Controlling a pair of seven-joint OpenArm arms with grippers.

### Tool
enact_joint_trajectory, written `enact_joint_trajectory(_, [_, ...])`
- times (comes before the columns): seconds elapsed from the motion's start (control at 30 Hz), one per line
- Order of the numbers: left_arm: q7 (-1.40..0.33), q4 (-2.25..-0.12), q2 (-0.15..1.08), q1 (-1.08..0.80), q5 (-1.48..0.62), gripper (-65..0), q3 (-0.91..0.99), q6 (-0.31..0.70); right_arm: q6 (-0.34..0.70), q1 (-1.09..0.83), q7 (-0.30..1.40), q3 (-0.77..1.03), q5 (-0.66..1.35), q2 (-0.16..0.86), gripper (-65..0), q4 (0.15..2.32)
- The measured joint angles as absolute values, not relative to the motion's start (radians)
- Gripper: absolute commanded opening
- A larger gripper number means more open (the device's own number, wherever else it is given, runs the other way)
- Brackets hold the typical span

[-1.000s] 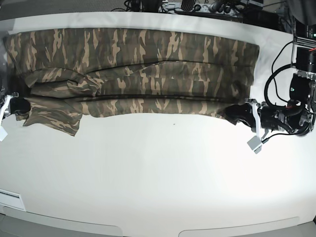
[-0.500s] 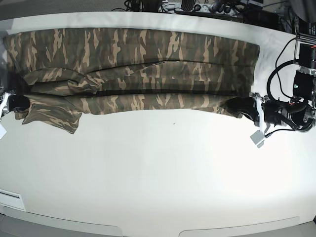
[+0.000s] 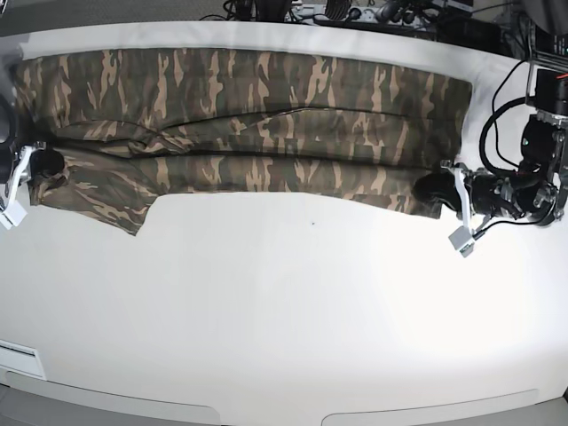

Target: Fold the T-shirt properly

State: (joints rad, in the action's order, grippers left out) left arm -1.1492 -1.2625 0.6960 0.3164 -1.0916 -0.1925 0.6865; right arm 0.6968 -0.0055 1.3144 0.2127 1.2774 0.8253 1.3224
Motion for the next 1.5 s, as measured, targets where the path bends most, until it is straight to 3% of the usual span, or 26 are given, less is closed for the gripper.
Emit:
enact_joint_trajectory(0.07, [-1.104, -1.262, 0.696, 0.316, -1.085, -63.6, -0.192, 0.687, 0.697, -0.003, 1.285, 0.213, 1.270, 0.828, -65.0, 1.323])
enact_joint_trajectory(0.13, [-1.079, -1.262, 0.696, 0.316, -1.057, -48.1, -0.192, 0.689, 0.696, -0.004, 1.286, 0.213, 1.271, 0.828, -62.7, 1.323])
enact_joint_trajectory(0.2, [-1.044, -1.262, 0.697, 0.316, -1.022, -34.7, -0.192, 0.689, 0.697, -0.004, 1.287, 0.213, 1.263, 0.828, -51.4, 1.323])
enact_joint_trajectory(0.27, [-1.012, -1.262, 0.698, 0.316, -1.019, -29.5, -0.192, 0.689, 0.696, -0.003, 1.286, 0.213, 1.263, 0.829, -40.0, 1.323])
enact_joint_trajectory(0.37, [-1.013, -1.262, 0.698, 0.316, -1.024, -29.4, -0.192, 0.685, 0.696, -0.003, 1.287, 0.213, 1.263, 0.828, -32.1, 1.323])
enact_joint_trajectory(0.57, [-1.046, -1.265, 0.698, 0.268, -1.119, -29.4, -0.189, 0.682, 0.696, -0.003, 1.287, 0.213, 1.264, 0.828, -31.8, 1.323])
enact_joint_trajectory(1.17, [-1.042, -1.275, 0.699, 0.238, -1.077, -29.4, -0.182, 0.690, 0.696, -0.003, 1.184, 0.213, 1.316, 0.828, -31.8, 1.323])
enact_joint_trajectory(1.37, [-1.036, -1.275, 0.701, 0.236, -1.089, -29.4, -0.182, 0.690, 0.696, -0.003, 1.119, 0.213, 1.118, 0.796, -31.8, 1.323])
enact_joint_trajectory(1.5, [-1.036, -1.275, 0.701, 0.236, -1.093, -29.4, -0.182, 0.689, 0.641, -0.003, 1.084, 0.213, 1.023, 0.742, -31.7, 1.323])
